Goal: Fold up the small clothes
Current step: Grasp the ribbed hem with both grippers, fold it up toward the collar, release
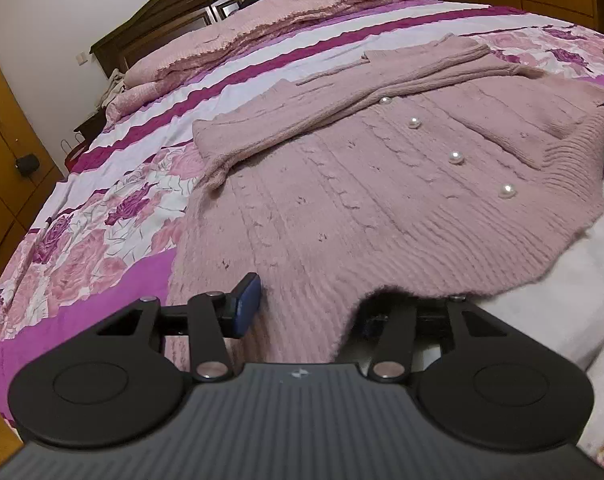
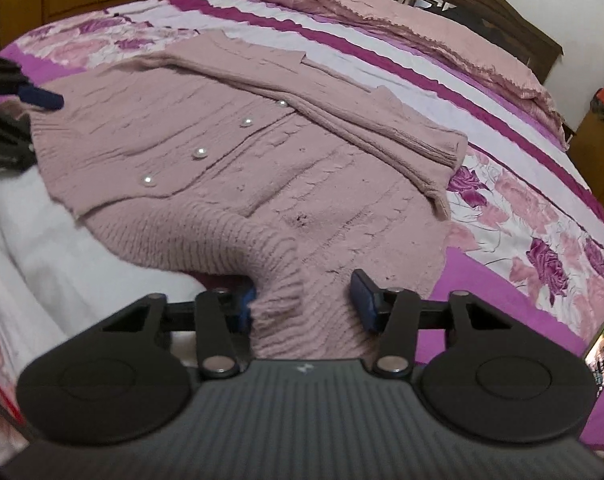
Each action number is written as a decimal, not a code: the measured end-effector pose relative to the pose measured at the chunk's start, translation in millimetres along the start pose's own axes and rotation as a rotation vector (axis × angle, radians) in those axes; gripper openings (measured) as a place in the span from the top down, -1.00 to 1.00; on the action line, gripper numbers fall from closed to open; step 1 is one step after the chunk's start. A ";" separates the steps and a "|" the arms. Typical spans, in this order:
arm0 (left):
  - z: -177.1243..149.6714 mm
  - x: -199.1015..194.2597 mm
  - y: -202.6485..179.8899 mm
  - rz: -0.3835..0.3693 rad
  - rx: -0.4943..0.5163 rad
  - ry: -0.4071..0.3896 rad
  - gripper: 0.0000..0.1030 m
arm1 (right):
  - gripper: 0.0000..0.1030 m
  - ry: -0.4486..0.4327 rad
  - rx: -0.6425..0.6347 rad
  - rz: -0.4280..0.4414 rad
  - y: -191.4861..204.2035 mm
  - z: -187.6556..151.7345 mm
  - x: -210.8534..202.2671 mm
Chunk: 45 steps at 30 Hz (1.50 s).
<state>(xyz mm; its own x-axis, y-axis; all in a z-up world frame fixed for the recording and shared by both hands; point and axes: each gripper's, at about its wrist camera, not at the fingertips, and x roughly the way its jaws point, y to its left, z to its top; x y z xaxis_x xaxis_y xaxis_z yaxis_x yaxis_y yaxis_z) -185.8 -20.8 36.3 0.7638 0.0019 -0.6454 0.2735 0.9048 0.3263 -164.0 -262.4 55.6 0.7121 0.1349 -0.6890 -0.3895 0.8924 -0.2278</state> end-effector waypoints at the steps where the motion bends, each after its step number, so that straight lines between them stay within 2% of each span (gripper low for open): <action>1: 0.7 2.4 1.3 0.000 -0.005 0.000 -0.07 | 0.34 -0.010 0.009 -0.001 -0.2 0.5 0.4; 3: 4.2 7.3 2.0 0.006 -0.012 0.001 -0.07 | 0.51 -0.031 0.037 0.004 -1.8 1.3 -0.8; 9: 12.5 24.5 4.4 0.011 -0.039 0.036 -0.07 | 0.67 -0.094 0.148 0.016 -13.0 4.2 -2.2; 10: 14.4 25.9 5.5 0.006 -0.051 0.043 0.02 | 0.67 -0.104 0.165 0.016 -14.9 4.7 -2.6; 11: 15.6 26.0 6.6 -0.005 -0.060 0.043 0.22 | 0.67 -0.113 0.180 0.016 -16.7 5.3 -2.8; 14: 19.6 23.3 9.0 -0.017 -0.085 0.029 0.60 | 0.70 -0.149 0.228 0.012 -22.3 6.5 -5.8; 17: 25.0 18.4 13.0 -0.029 -0.125 0.000 0.84 | 0.74 -0.179 0.253 -0.001 -26.5 9.0 -9.2; 26: 62.4 8.6 19.7 -0.004 -0.148 -0.107 0.87 | 0.77 -0.252 0.278 -0.043 -36.3 27.8 -10.5; 33: 94.2 19.9 26.0 0.028 -0.161 -0.139 0.87 | 0.77 -0.294 0.354 -0.041 -55.5 47.8 -1.0; 39: 126.7 29.9 37.6 0.045 -0.206 -0.190 0.88 | 0.78 -0.373 0.387 -0.092 -65.3 71.7 1.7; 45: 167.6 47.8 53.3 0.066 -0.213 -0.238 0.88 | 0.78 -0.402 0.395 -0.129 -83.6 100.5 15.8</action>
<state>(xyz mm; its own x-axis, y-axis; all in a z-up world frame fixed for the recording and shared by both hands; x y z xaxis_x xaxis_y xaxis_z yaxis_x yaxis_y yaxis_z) -36.7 -43.9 138.6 0.8981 -0.0133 -0.4397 0.1094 0.9749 0.1939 -61.4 -291.6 132.9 0.9353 0.0987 -0.3397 -0.0924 0.9951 0.0348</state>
